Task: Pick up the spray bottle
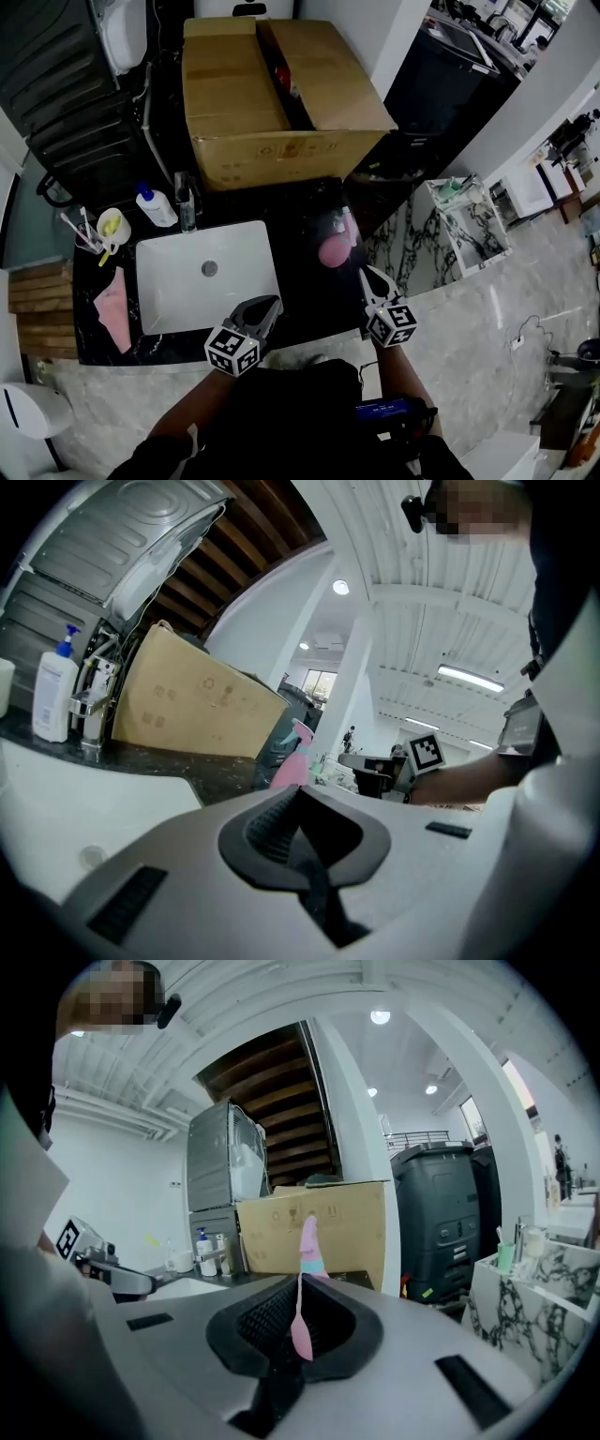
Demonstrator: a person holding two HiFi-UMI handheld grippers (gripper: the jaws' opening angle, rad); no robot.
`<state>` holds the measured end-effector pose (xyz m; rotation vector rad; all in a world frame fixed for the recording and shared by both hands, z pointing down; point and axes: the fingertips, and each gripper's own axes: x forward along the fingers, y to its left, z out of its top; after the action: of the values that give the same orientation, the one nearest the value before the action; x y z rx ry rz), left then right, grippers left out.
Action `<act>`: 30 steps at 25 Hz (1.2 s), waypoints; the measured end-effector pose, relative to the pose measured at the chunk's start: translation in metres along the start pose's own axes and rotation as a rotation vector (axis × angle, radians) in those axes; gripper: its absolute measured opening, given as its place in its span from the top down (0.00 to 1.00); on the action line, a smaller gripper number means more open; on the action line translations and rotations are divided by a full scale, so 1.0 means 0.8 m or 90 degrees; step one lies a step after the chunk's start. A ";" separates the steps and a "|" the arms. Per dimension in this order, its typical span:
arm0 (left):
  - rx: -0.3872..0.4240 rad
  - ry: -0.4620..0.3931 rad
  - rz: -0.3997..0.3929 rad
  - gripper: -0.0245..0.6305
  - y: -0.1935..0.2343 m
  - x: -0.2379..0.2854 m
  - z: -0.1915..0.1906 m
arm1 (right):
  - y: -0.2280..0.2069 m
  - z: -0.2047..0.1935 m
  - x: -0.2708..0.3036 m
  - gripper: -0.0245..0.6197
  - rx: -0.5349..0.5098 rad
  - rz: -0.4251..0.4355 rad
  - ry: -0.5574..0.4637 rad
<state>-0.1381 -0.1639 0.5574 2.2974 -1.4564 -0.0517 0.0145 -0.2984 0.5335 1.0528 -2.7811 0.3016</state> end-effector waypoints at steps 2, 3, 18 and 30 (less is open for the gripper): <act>-0.007 -0.002 0.004 0.95 -0.001 -0.002 -0.001 | 0.000 0.006 0.010 0.92 -0.006 -0.012 -0.005; -0.009 -0.003 0.007 0.95 -0.001 -0.003 -0.001 | 0.000 0.009 0.015 0.91 -0.006 -0.018 -0.006; -0.007 -0.026 0.037 0.95 0.023 -0.025 0.009 | -0.014 0.037 0.092 0.66 -0.002 -0.113 -0.014; -0.009 -0.023 0.040 0.95 0.034 -0.024 0.009 | -0.018 0.038 0.104 0.80 -0.043 -0.133 -0.017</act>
<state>-0.1716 -0.1590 0.5573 2.2479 -1.5409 -0.0862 -0.0402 -0.3691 0.5240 1.3259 -2.6521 0.1679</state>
